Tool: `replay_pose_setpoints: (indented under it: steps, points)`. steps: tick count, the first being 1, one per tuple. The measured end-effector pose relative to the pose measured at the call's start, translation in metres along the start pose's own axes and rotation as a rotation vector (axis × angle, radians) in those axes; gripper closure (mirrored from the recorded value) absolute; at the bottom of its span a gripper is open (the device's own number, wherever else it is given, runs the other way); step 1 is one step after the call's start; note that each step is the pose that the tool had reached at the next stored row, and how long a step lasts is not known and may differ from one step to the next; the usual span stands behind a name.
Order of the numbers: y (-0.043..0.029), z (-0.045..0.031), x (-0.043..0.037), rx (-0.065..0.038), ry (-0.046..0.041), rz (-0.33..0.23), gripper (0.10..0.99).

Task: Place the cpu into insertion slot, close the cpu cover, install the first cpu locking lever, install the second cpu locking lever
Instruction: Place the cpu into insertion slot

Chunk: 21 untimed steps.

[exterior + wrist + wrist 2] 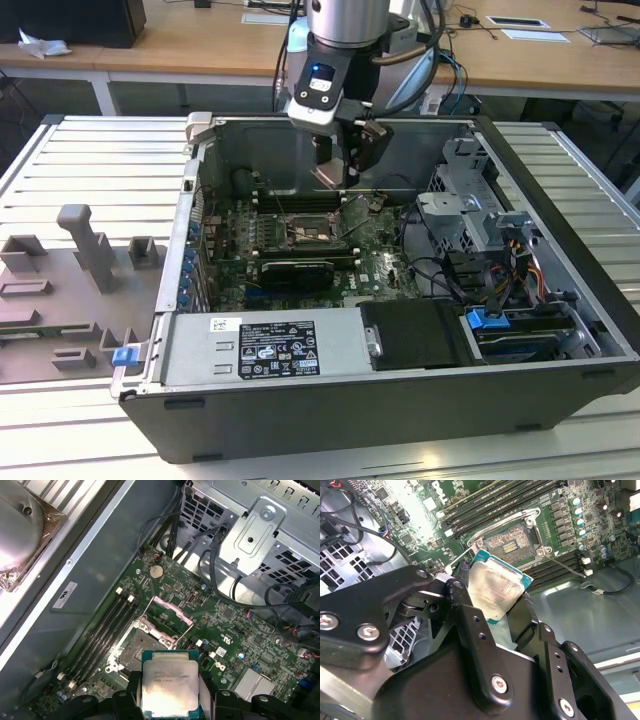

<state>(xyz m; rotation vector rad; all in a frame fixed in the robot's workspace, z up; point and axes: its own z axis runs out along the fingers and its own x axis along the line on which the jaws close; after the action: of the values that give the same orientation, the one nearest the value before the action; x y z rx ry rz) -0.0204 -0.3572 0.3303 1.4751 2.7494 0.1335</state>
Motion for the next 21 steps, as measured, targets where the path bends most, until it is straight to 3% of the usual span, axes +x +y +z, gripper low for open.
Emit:
replay_pose_setpoints:
  steps: [9, 12, 21]
  points:
    - [-0.0003, 0.0034, 0.0000, -0.001, -0.0039, 0.047, 0.545]
    - [-0.0004, 0.0051, -0.0001, -0.002, -0.0098, 0.107, 0.545]
    - [-0.0005, 0.0067, -0.0001, -0.004, -0.0157, 0.178, 0.545]
